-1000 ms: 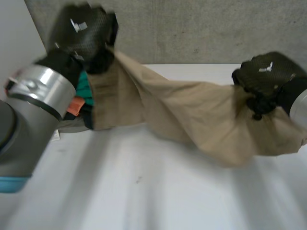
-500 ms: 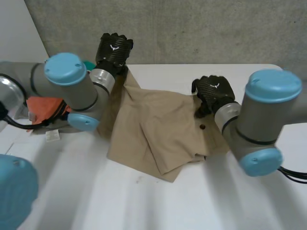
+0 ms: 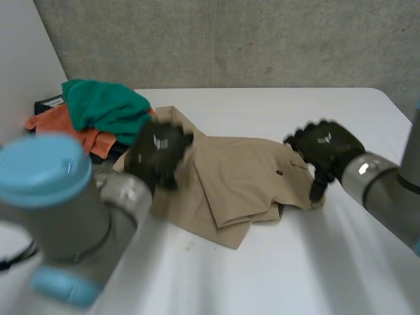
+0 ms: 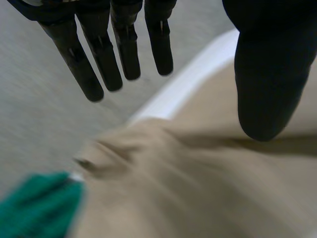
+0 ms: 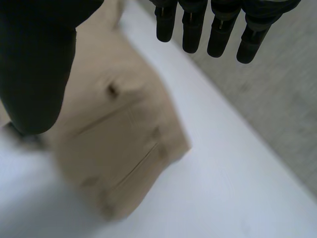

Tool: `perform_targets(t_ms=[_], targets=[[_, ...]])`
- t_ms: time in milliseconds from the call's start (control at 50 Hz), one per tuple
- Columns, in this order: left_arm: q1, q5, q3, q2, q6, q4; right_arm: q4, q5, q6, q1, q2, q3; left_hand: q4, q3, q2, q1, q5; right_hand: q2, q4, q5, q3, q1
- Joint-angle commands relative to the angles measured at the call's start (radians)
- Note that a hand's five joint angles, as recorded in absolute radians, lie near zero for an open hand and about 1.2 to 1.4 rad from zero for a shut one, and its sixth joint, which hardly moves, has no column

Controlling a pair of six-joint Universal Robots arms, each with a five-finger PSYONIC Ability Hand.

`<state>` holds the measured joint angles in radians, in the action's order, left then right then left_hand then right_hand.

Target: Fold the laundry.

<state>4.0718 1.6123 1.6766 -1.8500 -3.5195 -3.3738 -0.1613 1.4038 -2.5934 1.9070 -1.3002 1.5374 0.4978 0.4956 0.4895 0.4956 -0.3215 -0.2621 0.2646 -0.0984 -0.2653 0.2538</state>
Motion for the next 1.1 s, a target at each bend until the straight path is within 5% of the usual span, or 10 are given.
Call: perform_targets(t_ms=[20, 160, 380, 500, 520, 560, 600, 720, 840, 1100], targets=[[-0.033, -0.077, 0.161, 0.015, 0.222, -0.033, 0.146, -0.097, -0.033, -0.083, -0.004, 0.187, -0.155, -0.153, -0.147, -0.153, 0.153, -0.064, 0.061, -0.053, -0.06, 0.072], [-0.059, -0.081, 0.062, -0.15, 0.324, -0.167, 0.371, -0.098, -0.114, -0.091, 0.099, 0.25, -0.231, -0.229, -0.223, -0.229, 0.23, -0.064, 0.061, -0.053, -0.06, 0.072], [-0.154, -0.068, -0.112, -0.261, 0.367, -0.171, 0.525, -0.091, -0.134, -0.078, 0.199, 0.231, -0.129, -0.127, -0.121, -0.127, 0.127, -0.275, 0.272, -0.264, -0.271, 0.283], [-0.171, 0.044, -0.215, -0.371, 0.363, -0.162, 0.579, -0.085, -0.14, -0.075, 0.223, 0.21, 0.381, 0.383, 0.389, 0.383, -0.383, -0.832, 0.829, -0.821, -0.829, 0.84], [-0.172, 0.069, -0.225, -0.374, 0.36, -0.159, 0.582, -0.077, -0.142, -0.077, 0.225, 0.204, 0.51, 0.512, 0.518, 0.512, -0.512, -1.115, 1.112, -1.104, -1.112, 1.123], [-0.174, 0.141, -0.248, -0.371, 0.341, -0.154, 0.582, -0.069, -0.142, -0.077, 0.223, 0.198, 0.855, 0.858, 0.864, 0.858, -0.857, -1.134, 1.132, -1.123, -1.131, 1.142], [-0.174, 0.176, -0.258, -0.365, 0.323, -0.156, 0.576, -0.054, -0.14, -0.077, 0.213, 0.185, 0.898, 0.901, 0.907, 0.901, -0.9, -1.134, 1.132, -1.123, -1.131, 1.142], [-0.166, 0.173, -0.278, -0.178, 0.209, -0.156, 0.559, -0.042, -0.126, -0.077, 0.152, 0.139, 0.898, 0.901, 0.907, 0.901, -0.9, -1.134, 1.132, -1.123, -1.131, 1.142], [-0.148, 0.075, -0.34, 0.001, 0.111, -0.147, 0.401, -0.042, -0.142, -0.074, -0.143, -0.005, 0.898, 0.901, 0.907, 0.901, -0.9, -1.134, 1.132, -1.123, -1.131, 1.142], [-0.106, 0.02, -0.624, 0.275, 0.063, 0.126, 0.029, -0.048, -0.243, -0.078, -0.356, -0.414, 0.898, 0.901, 0.907, 0.901, -0.9, -1.134, 1.132, -1.123, -1.131, 1.142]])
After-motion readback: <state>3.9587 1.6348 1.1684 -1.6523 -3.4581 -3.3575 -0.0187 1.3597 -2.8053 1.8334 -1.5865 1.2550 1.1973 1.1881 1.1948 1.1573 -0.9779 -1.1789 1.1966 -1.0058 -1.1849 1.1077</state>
